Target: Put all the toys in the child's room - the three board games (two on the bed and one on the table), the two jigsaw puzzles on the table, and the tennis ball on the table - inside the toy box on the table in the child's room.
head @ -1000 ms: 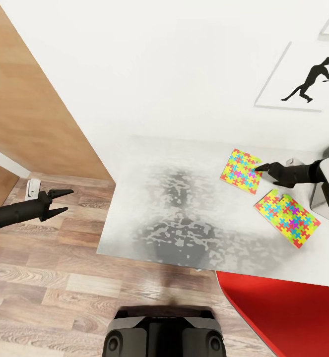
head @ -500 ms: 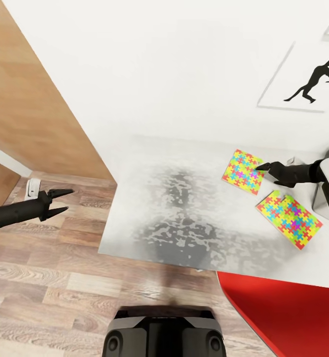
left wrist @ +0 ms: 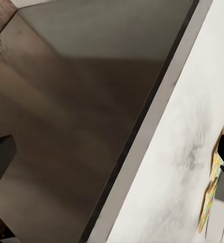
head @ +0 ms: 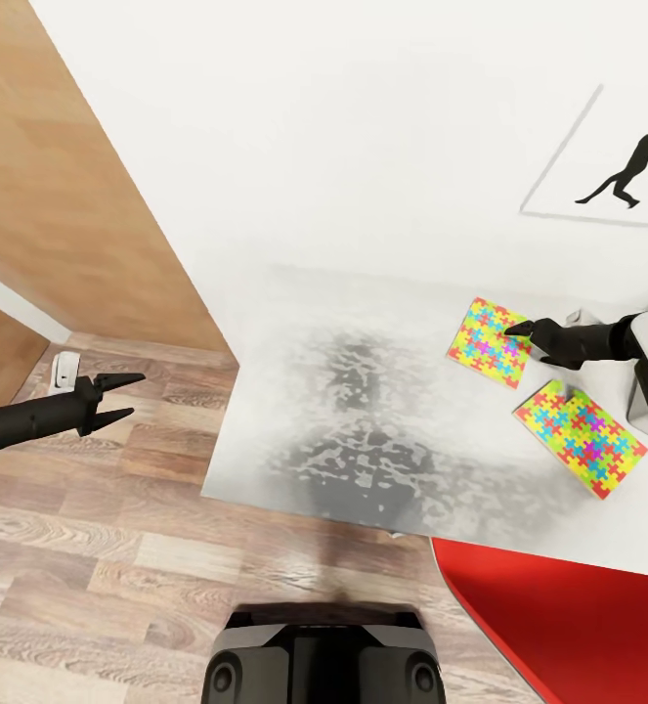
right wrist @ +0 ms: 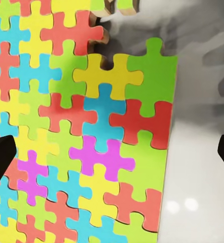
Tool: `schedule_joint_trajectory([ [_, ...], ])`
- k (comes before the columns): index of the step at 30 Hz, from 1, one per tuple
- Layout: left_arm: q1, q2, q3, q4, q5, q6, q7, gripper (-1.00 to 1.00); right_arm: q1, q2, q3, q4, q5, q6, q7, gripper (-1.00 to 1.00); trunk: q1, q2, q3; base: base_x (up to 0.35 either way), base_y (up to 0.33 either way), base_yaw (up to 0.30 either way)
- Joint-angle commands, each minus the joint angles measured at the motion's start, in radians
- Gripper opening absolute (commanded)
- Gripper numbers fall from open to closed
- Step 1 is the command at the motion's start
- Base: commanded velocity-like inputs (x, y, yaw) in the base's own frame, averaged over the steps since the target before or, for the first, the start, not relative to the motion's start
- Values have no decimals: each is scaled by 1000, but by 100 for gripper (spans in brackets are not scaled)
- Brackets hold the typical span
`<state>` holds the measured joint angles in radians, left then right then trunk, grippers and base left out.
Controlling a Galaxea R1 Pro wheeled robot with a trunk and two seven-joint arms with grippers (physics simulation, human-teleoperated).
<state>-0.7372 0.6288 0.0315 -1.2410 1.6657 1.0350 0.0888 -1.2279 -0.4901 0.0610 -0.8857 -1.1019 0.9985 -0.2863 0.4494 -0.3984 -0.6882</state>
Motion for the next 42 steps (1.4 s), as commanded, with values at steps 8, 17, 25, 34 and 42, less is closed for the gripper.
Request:
schedule_joint_trajectory([
  [8,-1,0,1,-6,9,4,9,100,-1,-1,3,0,-10,0,-10,100,1,-2,-1,0,0,17],
  [17,-1,0,1,-9,9,4,9,100,0,0,4,1,-11,-12,-10,100,1,-2,-1,0,0,28],
  [25,0,0,1,-10,9,4,9,100,2,-1,5,2,-12,-41,-10,100,1,-2,-1,0,0,162],
  [34,11,0,2,-22,9,4,9,100,4,-1,4,2,-13,-57,-10,100,1,-2,-1,0,0,85],
  [42,16,0,2,-32,9,5,9,100,4,-3,2,8,-10,-68,-10,100,1,-2,-1,0,0,14],
])
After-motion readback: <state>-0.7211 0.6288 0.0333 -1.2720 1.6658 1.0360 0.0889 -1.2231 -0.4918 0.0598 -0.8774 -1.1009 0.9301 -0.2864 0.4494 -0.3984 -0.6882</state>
